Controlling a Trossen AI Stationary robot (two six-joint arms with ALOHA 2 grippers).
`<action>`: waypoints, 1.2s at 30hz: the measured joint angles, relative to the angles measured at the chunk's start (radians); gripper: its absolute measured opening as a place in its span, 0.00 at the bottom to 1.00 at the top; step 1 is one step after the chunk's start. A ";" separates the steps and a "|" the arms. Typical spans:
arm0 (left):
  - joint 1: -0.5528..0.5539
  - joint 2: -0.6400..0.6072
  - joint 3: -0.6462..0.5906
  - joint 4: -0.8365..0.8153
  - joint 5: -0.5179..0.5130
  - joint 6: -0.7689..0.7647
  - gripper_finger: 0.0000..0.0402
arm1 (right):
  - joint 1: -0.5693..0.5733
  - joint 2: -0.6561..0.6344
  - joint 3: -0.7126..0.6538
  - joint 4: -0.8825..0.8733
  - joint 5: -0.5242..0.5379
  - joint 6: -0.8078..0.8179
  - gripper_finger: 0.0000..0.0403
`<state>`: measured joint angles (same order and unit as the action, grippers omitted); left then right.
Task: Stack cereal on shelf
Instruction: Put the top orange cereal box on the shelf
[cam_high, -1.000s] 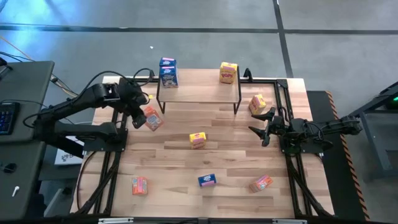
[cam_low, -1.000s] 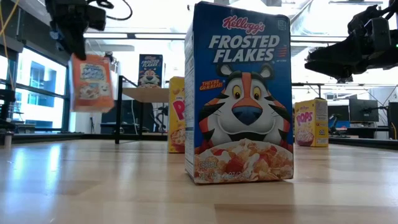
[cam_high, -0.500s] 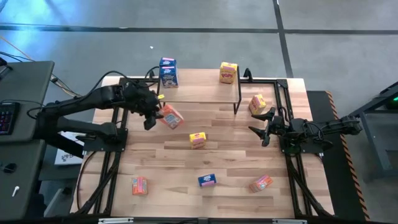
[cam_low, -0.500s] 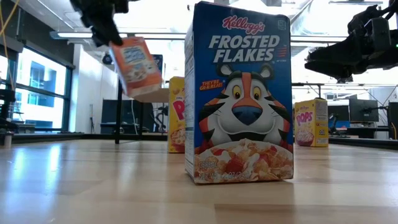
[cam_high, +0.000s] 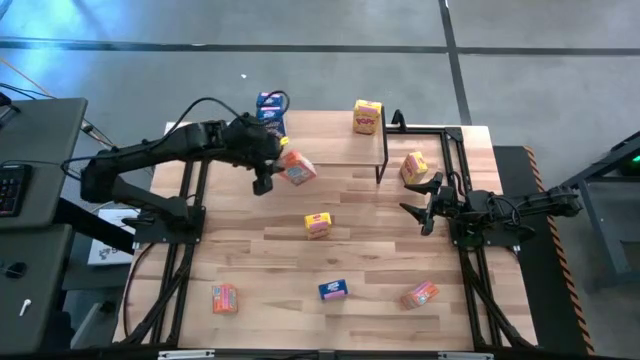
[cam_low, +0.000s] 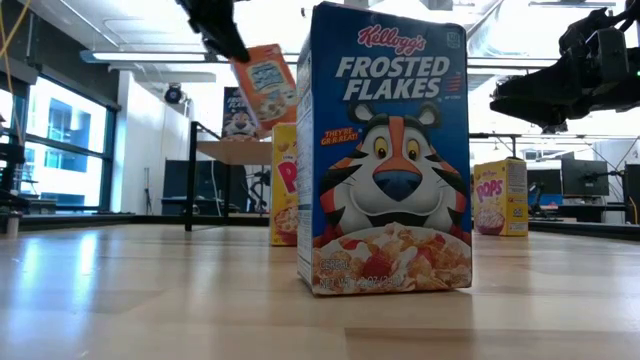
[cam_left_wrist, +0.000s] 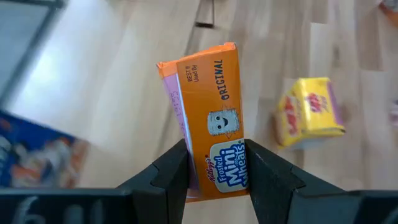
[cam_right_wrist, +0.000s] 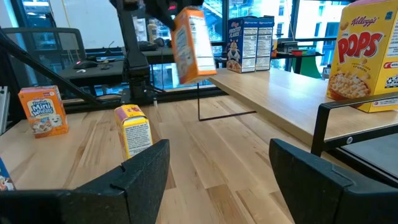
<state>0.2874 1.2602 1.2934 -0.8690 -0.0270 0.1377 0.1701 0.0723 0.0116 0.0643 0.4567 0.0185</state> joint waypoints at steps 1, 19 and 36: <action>0.000 0.015 0.018 -0.002 -0.004 0.017 0.33 | 0.000 0.000 0.000 0.000 0.000 0.000 0.67; 0.054 0.242 0.352 -0.081 -0.189 0.386 0.33 | 0.000 0.000 0.000 0.000 0.000 0.000 0.67; 0.167 0.513 0.674 -0.195 -0.192 0.589 0.33 | 0.000 0.000 0.000 0.000 0.000 0.000 0.67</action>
<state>0.4540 1.7735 1.9672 -1.0636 -0.2189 0.7265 0.1703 0.0724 0.0116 0.0643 0.4568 0.0185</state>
